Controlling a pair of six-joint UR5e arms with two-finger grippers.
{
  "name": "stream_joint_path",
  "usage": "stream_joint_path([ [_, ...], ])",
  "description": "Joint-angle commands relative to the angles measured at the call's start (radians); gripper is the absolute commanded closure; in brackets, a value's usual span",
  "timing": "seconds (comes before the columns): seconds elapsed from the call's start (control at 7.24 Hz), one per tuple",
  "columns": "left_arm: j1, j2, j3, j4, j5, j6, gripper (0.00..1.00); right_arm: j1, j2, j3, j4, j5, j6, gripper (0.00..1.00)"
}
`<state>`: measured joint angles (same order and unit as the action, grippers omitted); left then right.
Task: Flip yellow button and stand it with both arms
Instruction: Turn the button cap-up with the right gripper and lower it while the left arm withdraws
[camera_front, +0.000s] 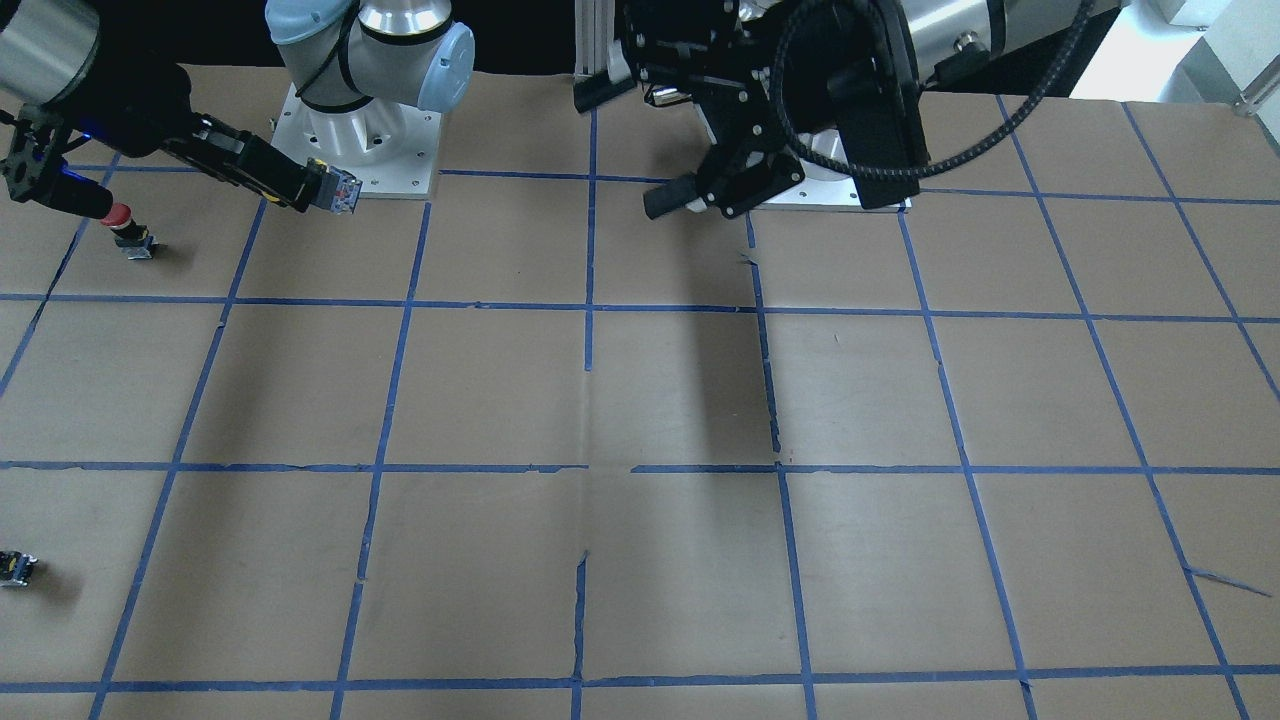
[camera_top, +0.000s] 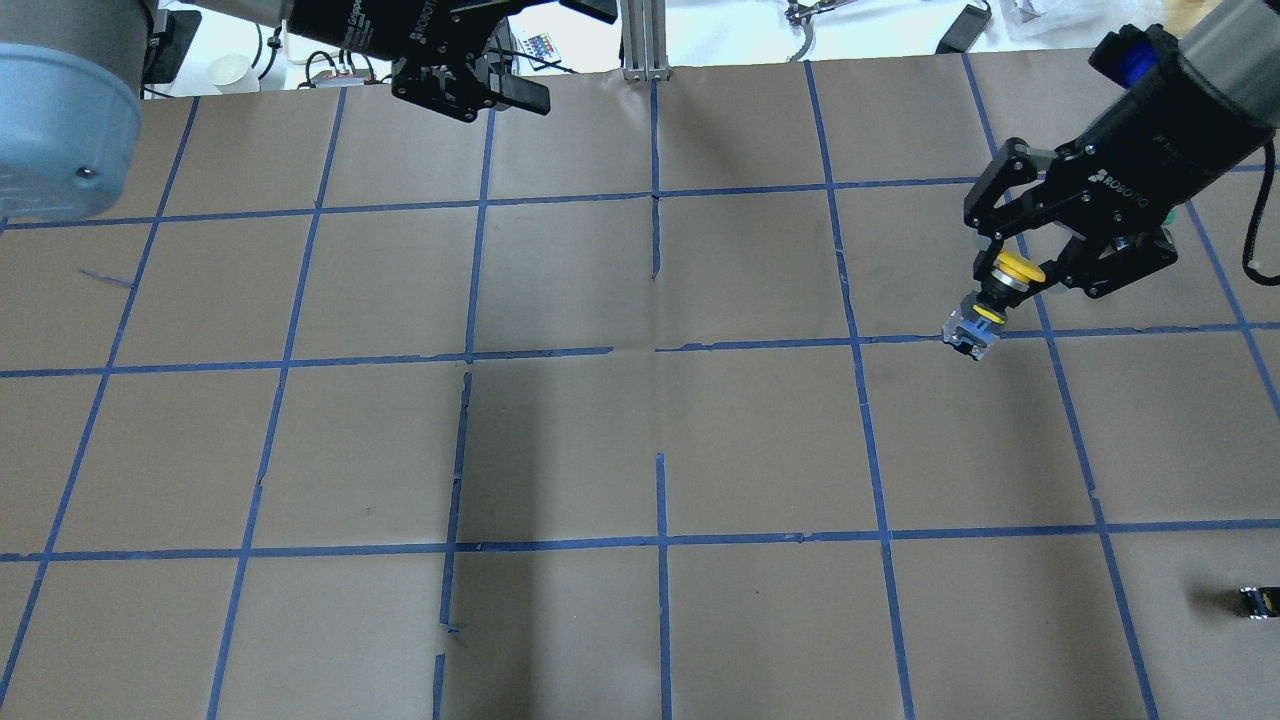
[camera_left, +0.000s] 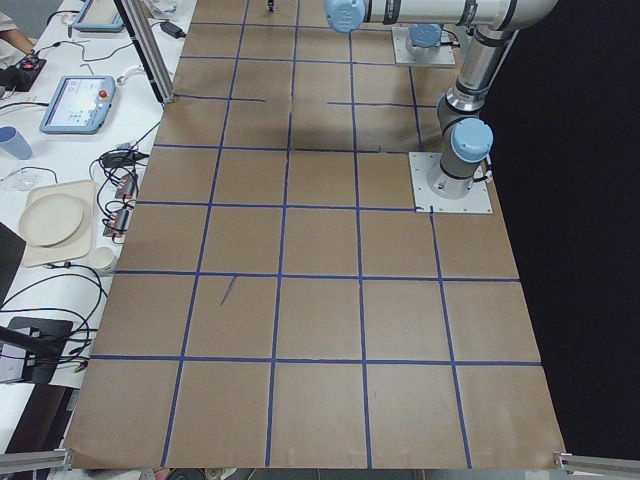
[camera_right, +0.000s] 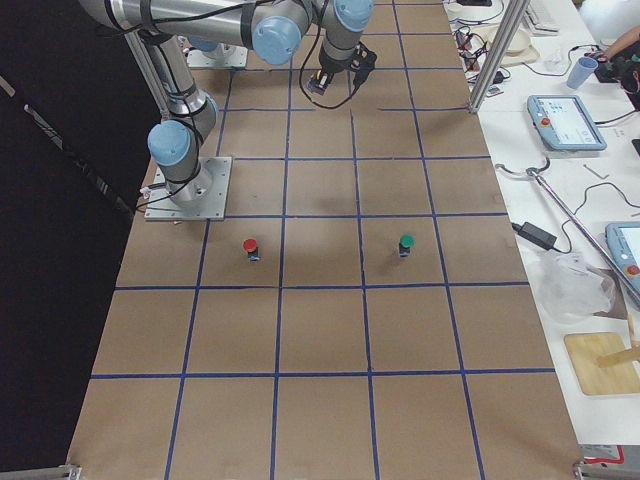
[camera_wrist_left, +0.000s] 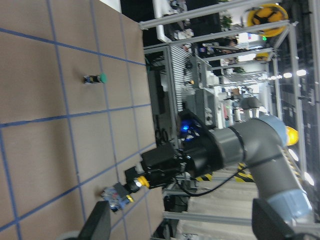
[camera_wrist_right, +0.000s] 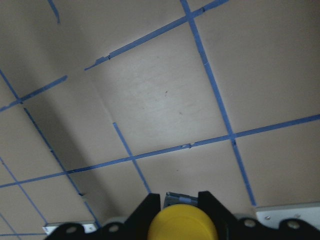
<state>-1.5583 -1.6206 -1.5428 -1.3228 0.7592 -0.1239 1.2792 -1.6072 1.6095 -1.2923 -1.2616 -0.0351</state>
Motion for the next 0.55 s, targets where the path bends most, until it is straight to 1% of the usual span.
stream_joint_path([
  [0.0, -0.035, 0.028, -0.019, 0.013, 0.411, 0.062, 0.0, -0.05, 0.035, 0.003, -0.054, -0.085, -0.325, 0.92],
  [0.14, -0.078, 0.048, -0.014, -0.036, 0.641, 0.078, 0.0, -0.085, 0.044, 0.009, -0.07, -0.137, -0.454, 0.93],
  [0.28, -0.094, 0.053, 0.031, -0.135, 0.801, 0.079, 0.0, -0.102, 0.044, 0.032, -0.147, -0.194, -0.58, 0.93],
  [0.41, -0.092, 0.033, 0.12, -0.274, 0.871, 0.078, 0.0, -0.121, 0.044, 0.067, -0.222, -0.214, -0.761, 0.93],
])
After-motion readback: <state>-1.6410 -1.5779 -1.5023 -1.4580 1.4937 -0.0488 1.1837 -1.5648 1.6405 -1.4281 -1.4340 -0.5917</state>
